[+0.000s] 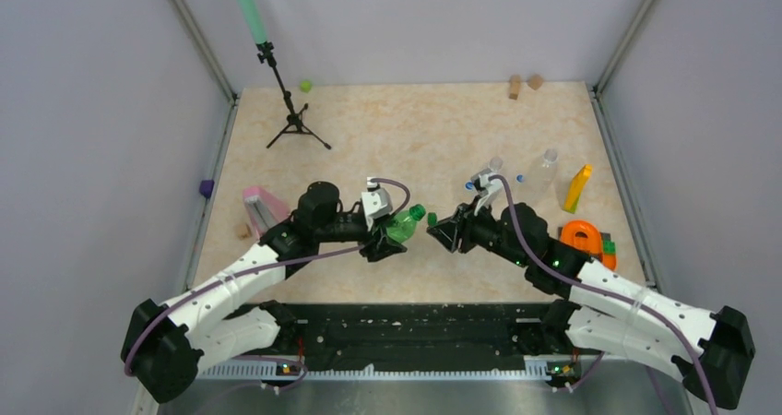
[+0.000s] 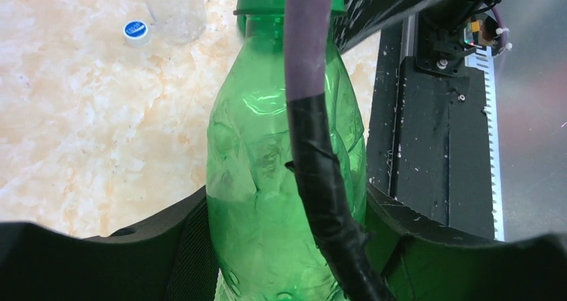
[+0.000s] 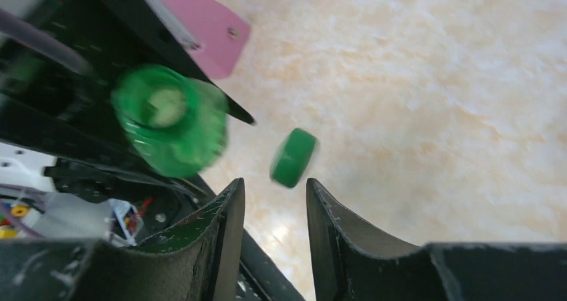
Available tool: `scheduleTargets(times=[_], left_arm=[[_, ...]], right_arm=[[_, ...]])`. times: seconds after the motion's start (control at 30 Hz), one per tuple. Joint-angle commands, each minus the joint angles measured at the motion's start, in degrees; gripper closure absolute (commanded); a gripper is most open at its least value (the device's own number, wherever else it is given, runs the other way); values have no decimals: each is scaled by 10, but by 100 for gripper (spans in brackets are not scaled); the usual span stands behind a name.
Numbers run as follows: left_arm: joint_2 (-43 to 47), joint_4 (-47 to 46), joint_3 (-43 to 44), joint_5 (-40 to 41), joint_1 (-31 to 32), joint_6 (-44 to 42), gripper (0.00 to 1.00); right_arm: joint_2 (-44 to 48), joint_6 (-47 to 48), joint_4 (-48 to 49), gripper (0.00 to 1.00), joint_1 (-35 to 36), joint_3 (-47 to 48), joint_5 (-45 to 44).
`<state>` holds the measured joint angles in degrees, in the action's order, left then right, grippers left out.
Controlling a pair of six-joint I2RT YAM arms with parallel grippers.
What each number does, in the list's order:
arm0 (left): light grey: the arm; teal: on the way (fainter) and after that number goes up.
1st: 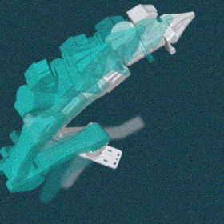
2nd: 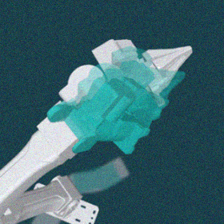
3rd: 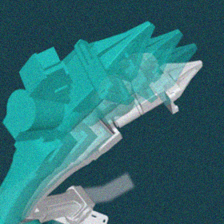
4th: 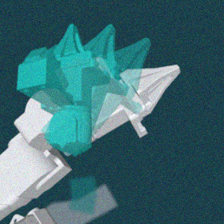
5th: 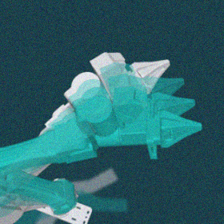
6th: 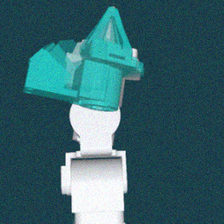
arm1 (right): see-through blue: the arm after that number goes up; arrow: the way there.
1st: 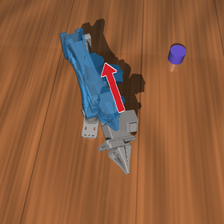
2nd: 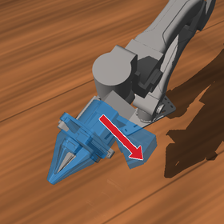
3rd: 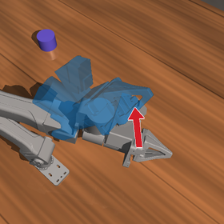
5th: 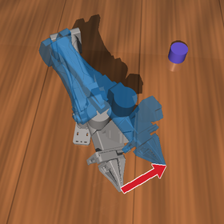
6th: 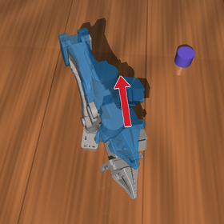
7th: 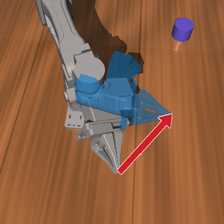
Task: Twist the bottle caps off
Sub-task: Unscrew the bottle cap from the plastic bottle.
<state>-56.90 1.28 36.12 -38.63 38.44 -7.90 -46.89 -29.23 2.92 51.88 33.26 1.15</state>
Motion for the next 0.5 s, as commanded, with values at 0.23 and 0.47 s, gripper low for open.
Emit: scheduleTargets(times=[0.23,0.47], left_arm=[[-27,7,33,135,2,-23,100],[-87,-52,10,161,2,-22,100]], right_arm=[[67,-7,-26,62,-27,-13,-47],[60,-37,0,55,-27,-52,-65]])
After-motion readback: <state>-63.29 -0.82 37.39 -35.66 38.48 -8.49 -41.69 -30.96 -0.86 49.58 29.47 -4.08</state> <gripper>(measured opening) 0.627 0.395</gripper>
